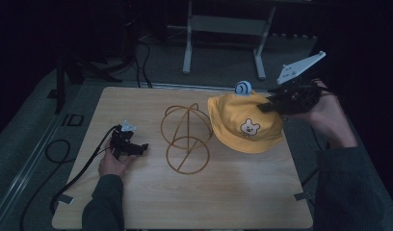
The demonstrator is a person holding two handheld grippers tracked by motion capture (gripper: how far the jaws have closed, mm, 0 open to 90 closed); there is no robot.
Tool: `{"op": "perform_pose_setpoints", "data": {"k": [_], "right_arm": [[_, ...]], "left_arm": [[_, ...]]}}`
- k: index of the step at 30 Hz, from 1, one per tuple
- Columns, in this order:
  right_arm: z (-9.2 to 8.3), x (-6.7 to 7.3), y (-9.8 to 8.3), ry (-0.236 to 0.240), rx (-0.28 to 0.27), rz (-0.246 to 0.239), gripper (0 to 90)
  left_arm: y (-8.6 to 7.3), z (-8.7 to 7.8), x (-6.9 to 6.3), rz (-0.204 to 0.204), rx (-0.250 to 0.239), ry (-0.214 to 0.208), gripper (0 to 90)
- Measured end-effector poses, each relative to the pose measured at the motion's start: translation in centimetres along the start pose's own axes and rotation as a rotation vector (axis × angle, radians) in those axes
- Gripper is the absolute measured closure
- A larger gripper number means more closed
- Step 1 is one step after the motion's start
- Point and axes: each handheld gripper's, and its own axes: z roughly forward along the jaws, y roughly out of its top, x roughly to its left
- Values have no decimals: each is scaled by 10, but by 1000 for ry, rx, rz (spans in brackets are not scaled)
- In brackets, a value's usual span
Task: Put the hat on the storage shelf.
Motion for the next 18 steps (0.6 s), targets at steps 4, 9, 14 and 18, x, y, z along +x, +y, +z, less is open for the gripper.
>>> {"op": "perform_pose_setpoints", "data": {"k": [4,9,14,18], "right_arm": [[0,2,3,10,-15,-10,771],[0,4,7,11,-21,-15,771],[1,5,12,10,-28,-26,771],[2,7,15,12,-32,-29,771]], "left_arm": [[0,0,0,-1,0,0,21],[0,0,0,0,0,0,21],[0,0,0,0,0,0,21],[0,0,0,-1,0,0,21]]}}
